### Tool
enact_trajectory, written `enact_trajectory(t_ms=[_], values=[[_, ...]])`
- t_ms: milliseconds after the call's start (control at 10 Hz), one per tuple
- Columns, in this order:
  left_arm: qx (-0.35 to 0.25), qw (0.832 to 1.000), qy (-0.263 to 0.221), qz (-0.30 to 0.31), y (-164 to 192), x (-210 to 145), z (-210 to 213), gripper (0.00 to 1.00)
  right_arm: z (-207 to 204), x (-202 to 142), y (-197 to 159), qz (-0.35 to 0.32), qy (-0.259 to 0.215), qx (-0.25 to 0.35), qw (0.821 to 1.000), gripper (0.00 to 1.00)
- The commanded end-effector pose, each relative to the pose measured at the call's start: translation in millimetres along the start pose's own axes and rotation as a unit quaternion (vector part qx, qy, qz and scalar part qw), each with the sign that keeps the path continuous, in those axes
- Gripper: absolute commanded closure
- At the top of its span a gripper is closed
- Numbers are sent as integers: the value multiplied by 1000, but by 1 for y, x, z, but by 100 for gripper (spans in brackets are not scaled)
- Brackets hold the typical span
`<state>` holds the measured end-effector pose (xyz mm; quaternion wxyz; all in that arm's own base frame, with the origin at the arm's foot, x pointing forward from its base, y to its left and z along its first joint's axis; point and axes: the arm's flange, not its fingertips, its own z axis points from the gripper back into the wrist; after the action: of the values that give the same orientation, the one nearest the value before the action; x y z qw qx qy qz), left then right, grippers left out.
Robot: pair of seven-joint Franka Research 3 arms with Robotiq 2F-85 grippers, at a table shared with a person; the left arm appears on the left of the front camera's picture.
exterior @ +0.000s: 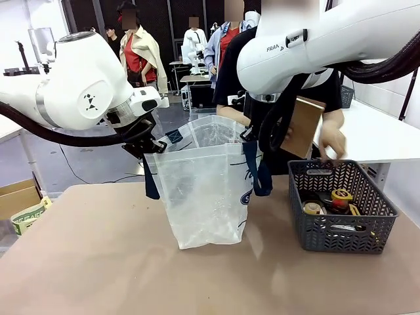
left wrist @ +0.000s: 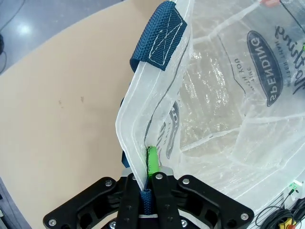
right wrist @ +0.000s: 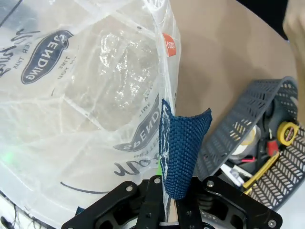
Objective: Transfer purchased items from the store into the shopping bag.
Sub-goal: Open the Reusable shopping bag in the center of the table.
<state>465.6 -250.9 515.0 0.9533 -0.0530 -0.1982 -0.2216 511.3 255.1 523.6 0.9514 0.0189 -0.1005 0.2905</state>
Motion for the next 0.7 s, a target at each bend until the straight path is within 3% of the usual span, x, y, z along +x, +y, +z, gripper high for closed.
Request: enact_trajectory(t_ms=[0, 600], values=[[2, 1000, -1, 7, 2, -2, 2, 100, 0, -1, -2, -4, 0, -1, 1000, 100], [2, 1000, -1, 7, 2, -2, 2, 100, 0, -1, -2, -4, 0, -1, 1000, 100]])
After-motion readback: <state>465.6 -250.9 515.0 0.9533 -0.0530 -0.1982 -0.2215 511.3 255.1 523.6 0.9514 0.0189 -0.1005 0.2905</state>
